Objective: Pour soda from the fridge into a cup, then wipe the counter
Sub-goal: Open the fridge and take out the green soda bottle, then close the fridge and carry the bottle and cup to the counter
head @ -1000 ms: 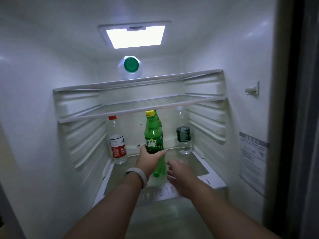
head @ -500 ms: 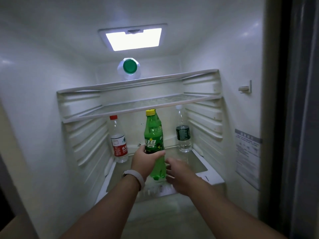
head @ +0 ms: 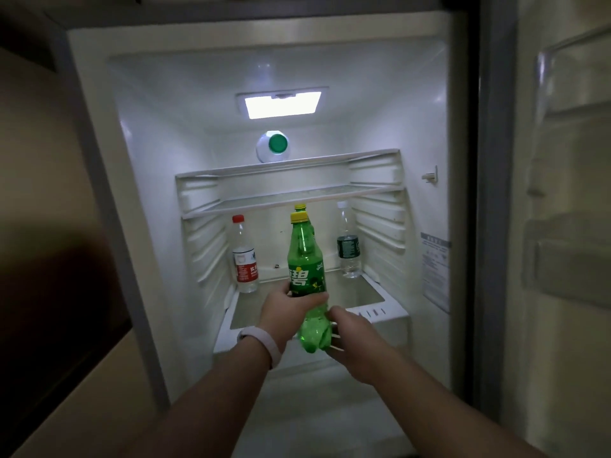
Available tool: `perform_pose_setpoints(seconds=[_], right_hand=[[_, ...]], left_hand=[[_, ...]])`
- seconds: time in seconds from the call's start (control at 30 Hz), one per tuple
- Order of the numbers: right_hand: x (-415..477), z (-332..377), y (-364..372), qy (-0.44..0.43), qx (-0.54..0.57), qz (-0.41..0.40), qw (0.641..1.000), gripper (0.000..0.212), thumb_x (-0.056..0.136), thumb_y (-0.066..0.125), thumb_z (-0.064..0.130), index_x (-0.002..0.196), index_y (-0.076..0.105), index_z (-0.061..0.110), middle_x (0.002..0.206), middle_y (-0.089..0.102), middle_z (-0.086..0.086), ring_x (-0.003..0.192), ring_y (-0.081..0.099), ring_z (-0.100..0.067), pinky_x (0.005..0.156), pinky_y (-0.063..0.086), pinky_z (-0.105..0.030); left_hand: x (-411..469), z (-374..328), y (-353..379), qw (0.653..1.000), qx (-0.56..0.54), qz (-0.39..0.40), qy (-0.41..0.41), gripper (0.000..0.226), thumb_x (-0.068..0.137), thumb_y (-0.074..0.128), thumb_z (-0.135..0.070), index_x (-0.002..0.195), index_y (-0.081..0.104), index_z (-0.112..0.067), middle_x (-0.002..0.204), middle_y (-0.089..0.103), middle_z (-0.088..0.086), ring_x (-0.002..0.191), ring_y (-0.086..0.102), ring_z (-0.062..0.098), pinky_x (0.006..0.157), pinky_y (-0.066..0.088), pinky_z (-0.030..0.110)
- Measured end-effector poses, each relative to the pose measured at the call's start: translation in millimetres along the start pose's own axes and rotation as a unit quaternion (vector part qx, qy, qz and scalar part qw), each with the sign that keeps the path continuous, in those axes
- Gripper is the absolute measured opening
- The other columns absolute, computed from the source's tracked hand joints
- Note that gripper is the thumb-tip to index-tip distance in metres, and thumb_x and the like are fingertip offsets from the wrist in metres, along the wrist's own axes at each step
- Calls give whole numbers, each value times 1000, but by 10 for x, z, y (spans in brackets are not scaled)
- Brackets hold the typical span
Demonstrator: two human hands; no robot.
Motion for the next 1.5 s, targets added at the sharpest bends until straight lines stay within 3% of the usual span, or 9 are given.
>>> perform_pose_setpoints(seconds=[0.17, 0.3, 0.4, 0.73, 0.87, 1.0, 1.17, 1.27, 1.5], right_hand=[[-551, -174, -97, -3, 17, -12, 1000, 20, 93, 61, 25, 111, 63, 17, 103, 74, -10, 97, 69, -27, 70, 55, -33], [-972, -300, -182, 4, 15, -10, 1000, 21, 90, 59, 24, 106, 69, 13, 84, 77, -6, 80, 72, -22, 63, 54, -29], [-1273, -363, -251, 9, 29, -9, 1000, 24, 90, 56, 21, 107, 68, 10, 81, 76, -7, 72, 71, -19, 63, 54, -28], [-2324, -273, -602, -28, 47, -19, 998, 27, 90, 54, 18, 109, 68, 4, 87, 72, -12, 78, 66, -23, 77, 51, -34], [-2739, -131, -812, -49, 58, -32, 997, 29, 91, 53, 16, 113, 66, 2, 86, 71, -12, 72, 66, -21, 69, 53, -30], [-3144, -20, -1093, -71, 64, -45, 994, 25, 90, 54, 15, 109, 66, 3, 79, 71, -8, 69, 66, -21, 64, 53, -28], [-3769, 82, -1487, -77, 76, -54, 993, 33, 90, 53, 12, 117, 63, -3, 89, 69, -16, 71, 67, -24, 61, 56, -28], [-4193, 111, -1768, -79, 82, -57, 992, 30, 91, 52, 10, 115, 63, -3, 77, 70, -13, 61, 67, -22, 54, 54, -26], [-5154, 56, -2595, -63, 53, -82, 993, 26, 93, 51, 13, 111, 65, 0, 78, 73, -11, 66, 69, -21, 59, 56, -28]], left_hand=[[-492, 24, 47, 999, -2, 28, -17, 31, 68, 89, -21, 95, 74, -25, 87, 79, -3, 87, 75, 20, 86, 60, 44], [-947, -91, 121, 998, 1, 61, 8, 22, 69, 87, -25, 87, 74, -30, 83, 79, -10, 76, 75, 7, 75, 58, 32], [-1267, -193, 179, 996, -17, 84, 22, 21, 70, 86, -20, 87, 76, -27, 85, 79, -5, 78, 75, 11, 69, 59, 28], [-2068, -526, 610, 985, -63, 155, 53, 25, 71, 85, -7, 93, 77, -17, 90, 79, 7, 85, 76, 25, 76, 62, 38], [-2396, -746, 884, 978, -73, 186, 65, 27, 72, 84, -6, 96, 76, -17, 94, 79, 7, 89, 75, 26, 79, 61, 40], [-2770, -975, 1215, 969, -81, 216, 82, 21, 73, 83, -7, 89, 78, -20, 92, 79, 4, 86, 76, 21, 70, 61, 31], [-3296, -1178, 1660, 964, -90, 237, 84, 23, 73, 83, -7, 92, 77, -18, 93, 79, 5, 86, 76, 22, 73, 61, 34], [-3651, -1252, 1960, 961, -97, 247, 80, 27, 73, 83, -10, 98, 76, -16, 93, 79, 5, 86, 76, 22, 68, 60, 30], [-4591, -1282, 2716, 958, -108, 262, 52, 31, 73, 84, -13, 102, 74, -17, 95, 79, 2, 87, 76, 20, 74, 59, 34]])
Point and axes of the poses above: each hand's wrist, its own x-axis towards the middle knuckle, its own y-axis out of the palm, z = x × y, the point moved 10 cm from there along x, towards the middle knuckle
